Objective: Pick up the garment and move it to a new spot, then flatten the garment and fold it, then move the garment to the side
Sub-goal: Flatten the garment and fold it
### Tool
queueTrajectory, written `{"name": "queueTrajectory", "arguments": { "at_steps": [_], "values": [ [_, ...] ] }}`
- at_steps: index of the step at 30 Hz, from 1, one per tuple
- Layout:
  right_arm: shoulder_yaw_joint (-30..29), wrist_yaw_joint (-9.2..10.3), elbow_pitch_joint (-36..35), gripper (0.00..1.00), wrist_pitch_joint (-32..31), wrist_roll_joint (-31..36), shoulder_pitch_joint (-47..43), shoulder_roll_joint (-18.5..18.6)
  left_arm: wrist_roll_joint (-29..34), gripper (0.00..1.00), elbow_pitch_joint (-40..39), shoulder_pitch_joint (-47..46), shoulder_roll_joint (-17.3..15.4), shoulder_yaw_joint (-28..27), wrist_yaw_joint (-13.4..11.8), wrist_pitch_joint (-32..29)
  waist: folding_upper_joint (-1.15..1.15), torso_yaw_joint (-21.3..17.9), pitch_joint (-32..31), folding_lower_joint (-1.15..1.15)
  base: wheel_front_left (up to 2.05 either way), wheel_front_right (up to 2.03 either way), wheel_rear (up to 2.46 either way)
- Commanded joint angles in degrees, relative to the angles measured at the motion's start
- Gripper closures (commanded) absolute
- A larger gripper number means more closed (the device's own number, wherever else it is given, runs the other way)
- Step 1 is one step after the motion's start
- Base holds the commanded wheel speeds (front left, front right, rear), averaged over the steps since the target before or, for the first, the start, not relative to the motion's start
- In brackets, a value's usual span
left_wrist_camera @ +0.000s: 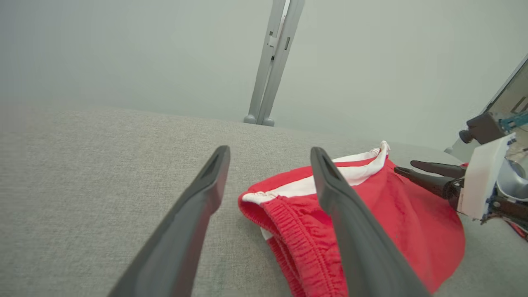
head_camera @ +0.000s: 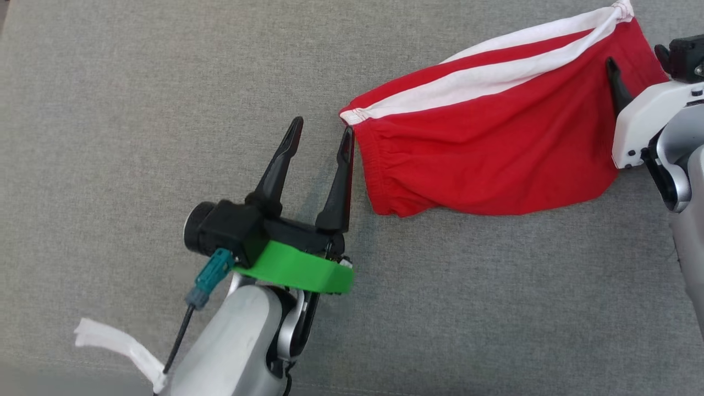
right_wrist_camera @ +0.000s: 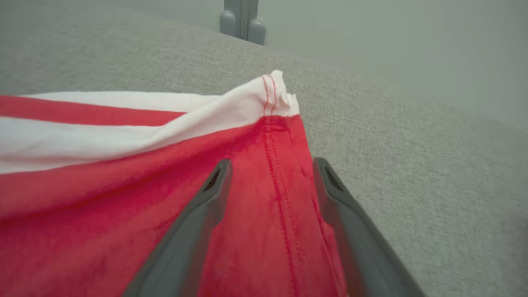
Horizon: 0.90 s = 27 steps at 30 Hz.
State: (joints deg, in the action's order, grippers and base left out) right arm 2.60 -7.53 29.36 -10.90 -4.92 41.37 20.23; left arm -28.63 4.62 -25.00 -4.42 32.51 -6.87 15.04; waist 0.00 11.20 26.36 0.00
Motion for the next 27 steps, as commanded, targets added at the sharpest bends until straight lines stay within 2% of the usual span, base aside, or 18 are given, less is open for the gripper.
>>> {"name": "queueTrajectory", "arguments": {
  "at_steps": [1, 7, 11, 12, 13, 20, 27],
  "values": [
    [-0.7, 0.09, 0.9, 0.00, -0.8, 1.6, 0.7, 0.8, 3.3, 0.00, -1.4, 2.2, 0.2, -1.1, 0.5, 0.1, 0.00, 0.9, 0.2, 0.00, 0.00, 0.00, 0.00],
    [-4.1, 0.10, 6.1, 0.00, -5.1, 5.1, 0.8, 1.0, 11.1, 0.00, -4.3, 8.7, 1.2, -4.1, 3.0, 0.1, 0.00, 3.0, -0.2, 0.00, 0.00, 0.00, 0.00],
    [-5.8, 0.03, 9.8, 0.00, -8.3, 2.2, -0.2, -1.4, 12.8, 0.00, -4.3, 11.0, 1.5, -5.6, 4.0, 0.1, 0.00, 3.5, -0.9, 0.00, 0.00, 0.00, 0.00],
    [-6.0, 0.01, 10.3, 0.72, -8.7, 0.6, -0.5, -2.3, 12.5, 0.00, -4.4, 11.6, 1.5, -5.9, 4.0, 0.1, 0.00, 3.4, -1.3, 0.00, 0.00, 0.00, 0.00],
    [-6.4, -0.03, 10.3, 1.00, -8.8, -0.9, -0.6, -3.0, 12.5, 0.00, -4.4, 12.1, 1.5, -6.2, 4.0, 0.1, 0.00, 3.3, -1.6, 0.00, 0.00, 0.00, 0.00],
    [-6.5, 0.07, 6.9, 1.00, -5.7, -9.1, -4.8, -4.3, 13.4, 0.00, -3.7, 16.2, 1.5, -9.8, 3.6, 0.1, 0.00, -0.6, -5.4, 0.00, 0.00, 0.00, 0.00],
    [-9.8, 0.11, 2.7, 1.00, -3.5, -13.1, -11.4, 0.5, 14.2, 0.00, -3.1, 21.3, 1.5, -13.1, 5.2, 0.1, 0.00, -3.5, -9.7, 0.00, 0.00, 0.00, 0.00]
  ]
}}
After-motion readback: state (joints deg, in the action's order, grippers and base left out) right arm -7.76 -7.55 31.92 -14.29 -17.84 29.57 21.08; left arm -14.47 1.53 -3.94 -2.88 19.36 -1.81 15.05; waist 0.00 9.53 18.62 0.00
